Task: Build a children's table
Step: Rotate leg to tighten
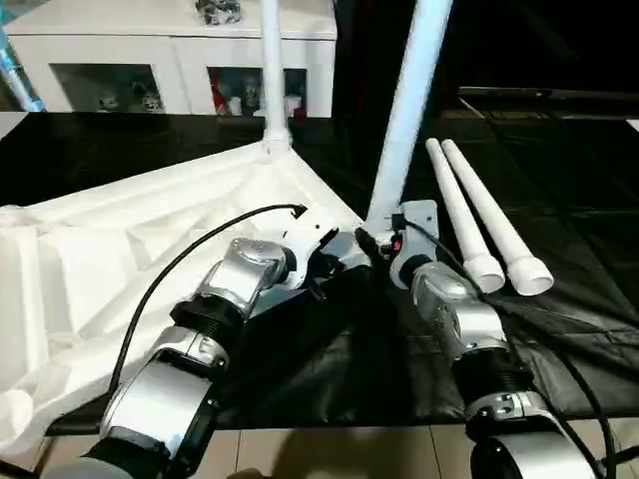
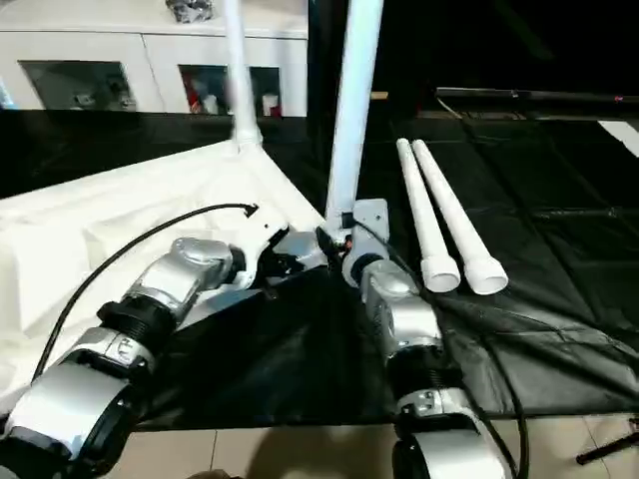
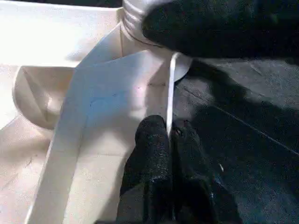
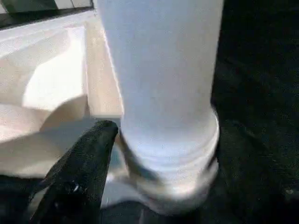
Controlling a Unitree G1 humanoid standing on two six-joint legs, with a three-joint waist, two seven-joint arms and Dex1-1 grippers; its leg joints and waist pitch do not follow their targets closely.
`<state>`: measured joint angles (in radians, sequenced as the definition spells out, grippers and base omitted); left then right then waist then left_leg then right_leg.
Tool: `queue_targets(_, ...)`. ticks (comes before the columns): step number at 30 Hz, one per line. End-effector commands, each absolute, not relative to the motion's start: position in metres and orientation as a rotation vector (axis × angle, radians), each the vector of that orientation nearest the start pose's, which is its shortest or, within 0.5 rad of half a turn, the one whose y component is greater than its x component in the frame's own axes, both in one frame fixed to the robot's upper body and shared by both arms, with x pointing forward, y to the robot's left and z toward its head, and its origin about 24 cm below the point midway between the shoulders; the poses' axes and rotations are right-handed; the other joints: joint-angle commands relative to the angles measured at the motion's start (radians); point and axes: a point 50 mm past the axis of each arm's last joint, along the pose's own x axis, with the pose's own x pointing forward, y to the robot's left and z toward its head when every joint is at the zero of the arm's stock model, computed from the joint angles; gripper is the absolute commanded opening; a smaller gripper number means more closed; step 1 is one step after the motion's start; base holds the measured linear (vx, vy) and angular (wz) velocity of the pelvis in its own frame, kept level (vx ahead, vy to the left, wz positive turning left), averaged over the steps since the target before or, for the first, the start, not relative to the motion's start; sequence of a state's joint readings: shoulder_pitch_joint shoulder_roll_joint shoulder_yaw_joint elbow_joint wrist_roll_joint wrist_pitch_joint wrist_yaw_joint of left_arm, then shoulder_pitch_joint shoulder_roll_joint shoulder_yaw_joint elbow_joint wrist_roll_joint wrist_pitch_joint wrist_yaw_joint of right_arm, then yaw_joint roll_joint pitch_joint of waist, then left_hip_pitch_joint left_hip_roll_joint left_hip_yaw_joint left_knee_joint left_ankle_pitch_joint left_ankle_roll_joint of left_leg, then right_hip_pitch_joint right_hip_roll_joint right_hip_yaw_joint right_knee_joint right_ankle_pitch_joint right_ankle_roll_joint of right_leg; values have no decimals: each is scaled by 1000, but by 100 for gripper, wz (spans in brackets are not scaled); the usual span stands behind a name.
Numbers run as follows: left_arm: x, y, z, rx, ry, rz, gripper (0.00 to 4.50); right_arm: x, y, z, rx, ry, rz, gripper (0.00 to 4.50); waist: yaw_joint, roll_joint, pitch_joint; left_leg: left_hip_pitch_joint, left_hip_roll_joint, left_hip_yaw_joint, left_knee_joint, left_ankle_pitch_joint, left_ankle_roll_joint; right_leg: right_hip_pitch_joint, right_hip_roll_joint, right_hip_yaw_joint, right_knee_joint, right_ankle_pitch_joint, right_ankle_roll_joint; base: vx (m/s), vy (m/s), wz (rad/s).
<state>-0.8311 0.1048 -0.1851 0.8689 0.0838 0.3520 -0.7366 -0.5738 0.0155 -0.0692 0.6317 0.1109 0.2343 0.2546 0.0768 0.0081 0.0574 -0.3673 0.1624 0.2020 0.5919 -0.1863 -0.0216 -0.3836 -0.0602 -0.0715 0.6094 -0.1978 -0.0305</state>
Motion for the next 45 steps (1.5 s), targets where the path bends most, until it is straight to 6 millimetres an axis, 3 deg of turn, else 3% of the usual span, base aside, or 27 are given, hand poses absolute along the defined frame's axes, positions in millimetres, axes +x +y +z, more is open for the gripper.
queue_targets(1, 367, 65, 78, 264, 436, -912, 0, 332, -73, 23, 152, 394, 485, 386, 2, 1, -62, 15, 79, -46, -76, -198, 15, 42, -115, 65, -84, -195, -207, 0, 0, 0)
queue_targets(8, 361, 90, 70, 316, 468, -1006, 0, 329, -106, 34, 109, 295, 606, 445, -6, -5, -63, 9, 78, -44, -71, -164, 47, 46, -114, 64, -80, -143, -219, 0, 0, 0)
queue_targets(11, 356, 100, 67, 344, 484, -1076, 0, 323, -124, 42, 51, 262, 720, 445, 1, -3, -67, 9, 80, -42, -66, -123, 74, 46, -113, 63, -73, -84, -232, 0, 0, 0)
queue_targets(14, 349, 110, 63, 409, 492, -1181, 0, 315, -141, 50, -24, 250, 872, 445, 11, -4, -66, 7, 83, -41, -64, -134, 86, 48, -113, 63, -75, -92, -228, 0, 0, 0)
queue_targets(16, 344, 117, 61, 447, 506, -1252, 0, 311, -151, 55, -61, 259, 961, 445, 21, -1, -66, 11, 85, -40, -64, -144, 82, 44, -110, 59, -74, -112, -229, 0, 0, 0)
queue_targets(19, 337, 125, 59, 487, 533, -1354, 0, 308, -159, 60, -106, 285, 1062, 445, 30, -5, -64, 12, 88, -38, -65, -157, 72, 42, -113, 61, -75, -146, -227, 0, 0, 0)
queue_targets(24, 326, 131, 60, 526, 558, -1522, 0, 307, -160, 65, -187, 304, 1179, 445, 40, -2, -64, 15, 90, -37, -66, -156, 57, 36, -113, 61, -72, -154, -231, 0, 0, 0)
queue_targets(29, 320, 134, 59, 587, 586, -1617, 0, 309, -152, 65, -213, 323, 1273, 445, 45, -3, -67, 13, 90, -38, -66, -151, 51, 37, -115, 60, -68, -141, -237, 0, 0, 0)
queue_targets(30, 320, 134, 59, 596, 587, -1632, 0, 309, -150, 65, -221, 325, 1292, 419, 46, -5, -67, 14, 89, -37, -65, -148, 52, 37, -114, 60, -67, -137, -238, 0, 0, 0)
queue_targets(32, 319, 134, 59, 609, 584, -1645, 0, 309, -147, 63, -220, 337, 1319, 411, 48, -2, -67, 14, 89, -38, -65, -149, 51, 37, -116, 60, -67, -142, -238, 0, 0, 0)
queue_targets(34, 319, 133, 60, 612, 581, -1657, 0, 309, -145, 62, -223, 347, 1343, 406, 49, -6, -67, 13, 89, -37, -65, -149, 51, 38, -115, 60, -68, -147, -234, 0, 0, 0)
queue_targets(36, 318, 133, 60, 613, 577, -1667, 0, 309, -143, 61, -226, 357, 1364, 373, 49, -5, -69, 14, 89, -37, -64, -137, 52, 37, -114, 59, -65, -135, -236, 0, 0, 0)
queue_targets(45, 316, 132, 59, 616, 575, -1691, 0, 308, -142, 60, -219, 365, 1400, 312, 58, -5, -70, 15, 90, -37, -63, -136, 55, 36, -114, 59, -64, -129, -235, 0, 0, 0)
